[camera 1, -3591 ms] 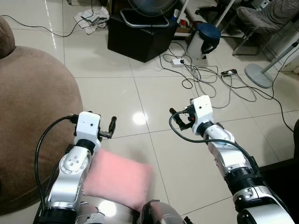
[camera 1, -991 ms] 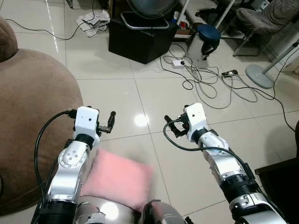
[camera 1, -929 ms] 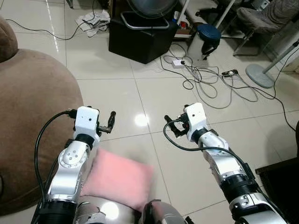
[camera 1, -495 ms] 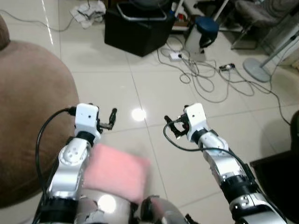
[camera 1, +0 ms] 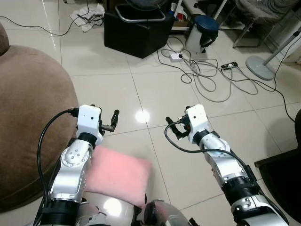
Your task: Move the pillow to the sofa from floor
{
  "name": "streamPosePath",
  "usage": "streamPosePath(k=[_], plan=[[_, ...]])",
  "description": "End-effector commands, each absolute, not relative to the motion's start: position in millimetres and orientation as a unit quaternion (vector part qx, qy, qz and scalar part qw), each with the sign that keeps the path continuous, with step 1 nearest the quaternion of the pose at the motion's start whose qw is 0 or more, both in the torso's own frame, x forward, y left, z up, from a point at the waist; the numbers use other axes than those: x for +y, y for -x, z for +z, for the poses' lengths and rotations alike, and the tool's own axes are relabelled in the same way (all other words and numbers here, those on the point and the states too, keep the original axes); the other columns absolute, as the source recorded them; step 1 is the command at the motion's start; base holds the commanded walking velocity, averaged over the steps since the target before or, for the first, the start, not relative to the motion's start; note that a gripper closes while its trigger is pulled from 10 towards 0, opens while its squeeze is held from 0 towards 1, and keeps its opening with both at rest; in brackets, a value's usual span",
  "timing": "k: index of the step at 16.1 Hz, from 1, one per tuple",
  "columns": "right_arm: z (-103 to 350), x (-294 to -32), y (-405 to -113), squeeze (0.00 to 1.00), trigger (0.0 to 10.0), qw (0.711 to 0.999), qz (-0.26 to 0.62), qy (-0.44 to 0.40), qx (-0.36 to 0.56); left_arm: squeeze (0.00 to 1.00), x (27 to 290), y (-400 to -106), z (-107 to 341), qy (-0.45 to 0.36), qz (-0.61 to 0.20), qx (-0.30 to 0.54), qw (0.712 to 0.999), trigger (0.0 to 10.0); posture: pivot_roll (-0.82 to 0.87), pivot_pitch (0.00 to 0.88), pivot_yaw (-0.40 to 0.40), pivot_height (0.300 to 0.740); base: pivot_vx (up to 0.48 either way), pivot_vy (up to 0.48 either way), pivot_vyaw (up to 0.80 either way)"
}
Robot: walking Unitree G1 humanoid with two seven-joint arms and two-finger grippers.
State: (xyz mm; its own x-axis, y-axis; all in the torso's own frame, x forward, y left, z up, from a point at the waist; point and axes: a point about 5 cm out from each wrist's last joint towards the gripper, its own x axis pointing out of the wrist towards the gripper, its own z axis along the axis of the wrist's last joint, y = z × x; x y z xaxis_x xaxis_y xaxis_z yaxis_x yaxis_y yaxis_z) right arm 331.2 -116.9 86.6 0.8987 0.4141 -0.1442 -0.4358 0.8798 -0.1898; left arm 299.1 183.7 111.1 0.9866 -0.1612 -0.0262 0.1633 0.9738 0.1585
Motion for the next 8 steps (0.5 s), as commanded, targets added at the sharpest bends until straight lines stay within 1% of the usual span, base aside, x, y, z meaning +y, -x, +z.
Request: streamPosePath(k=[1, 4, 8], plan=[[80, -125, -332, 0.0, 10.0, 0.97, 0.199, 0.116, 0.076, 0.0, 176, -298, 106, -0.084, -0.095, 0.016, 0.992, 10.0, 0.1, 0.21, -0.245, 0.74, 0.0, 0.0, 0.0], [85, -132, -342, 0.0, 10.0, 0.974, 0.17, 0.12, 0.087, 0.0, 182, -297, 105, -0.09, -0.086, 0.02, 0.992, 10.0, 0.1, 0.206, -0.249, 0.74, 0.0, 0.0, 0.0], [87, -127, -344, 0.0, 10.0, 0.975, 0.171, 0.113, 0.089, 0.0, 178, -299, 107, -0.091, -0.087, 0.016, 0.992, 10.0, 0.11, 0.21, -0.249, 0.74, 0.0, 0.0, 0.0]])
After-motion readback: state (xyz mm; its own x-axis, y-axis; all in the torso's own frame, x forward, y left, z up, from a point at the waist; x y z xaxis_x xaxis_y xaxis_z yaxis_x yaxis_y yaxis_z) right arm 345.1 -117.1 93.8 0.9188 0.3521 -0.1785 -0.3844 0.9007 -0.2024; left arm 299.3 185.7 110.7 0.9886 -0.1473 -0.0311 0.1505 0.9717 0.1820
